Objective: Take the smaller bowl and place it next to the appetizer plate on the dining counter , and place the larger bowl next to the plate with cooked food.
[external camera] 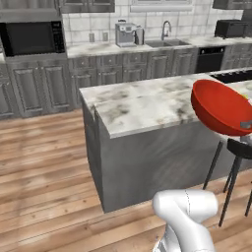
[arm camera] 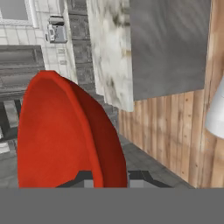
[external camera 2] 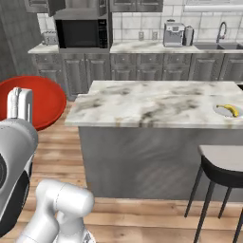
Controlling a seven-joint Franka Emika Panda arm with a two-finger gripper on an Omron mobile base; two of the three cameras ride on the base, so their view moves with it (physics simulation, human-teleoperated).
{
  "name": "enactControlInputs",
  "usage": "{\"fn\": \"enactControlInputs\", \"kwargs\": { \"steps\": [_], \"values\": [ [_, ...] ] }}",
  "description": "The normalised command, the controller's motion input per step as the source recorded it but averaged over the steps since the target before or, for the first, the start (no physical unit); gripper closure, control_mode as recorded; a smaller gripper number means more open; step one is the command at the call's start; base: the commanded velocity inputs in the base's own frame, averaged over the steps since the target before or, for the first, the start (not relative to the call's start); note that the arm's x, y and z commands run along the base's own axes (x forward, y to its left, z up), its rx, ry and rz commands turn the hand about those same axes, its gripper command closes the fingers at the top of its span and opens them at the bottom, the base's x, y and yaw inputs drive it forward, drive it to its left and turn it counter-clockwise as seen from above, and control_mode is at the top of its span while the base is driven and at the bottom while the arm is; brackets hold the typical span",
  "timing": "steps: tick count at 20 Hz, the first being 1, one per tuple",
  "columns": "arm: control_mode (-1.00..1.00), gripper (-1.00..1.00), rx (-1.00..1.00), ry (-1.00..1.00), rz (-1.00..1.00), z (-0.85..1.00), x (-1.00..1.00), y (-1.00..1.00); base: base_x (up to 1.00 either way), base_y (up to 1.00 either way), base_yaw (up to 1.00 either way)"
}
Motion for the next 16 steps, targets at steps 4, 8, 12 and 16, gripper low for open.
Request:
{"fn": "enactControlInputs", "kwargs": {
  "steps": [4,8,12,16],
  "values": [
    [1.0,1.0,0.0,0.0,0.0,0.0,0.0,0.0,0.0,-1.0,0.0],
    [1.0,1.0,0.0,0.0,0.0,0.0,0.0,0.0,-0.27,-1.0,0.0],
    [1.0,1.0,0.0,0.0,0.0,0.0,0.0,0.0,-0.13,-1.0,0.0],
    [1.0,1.0,0.0,0.0,0.0,0.0,0.0,0.0,-0.03,-1.0,0.01]
  ]
}}
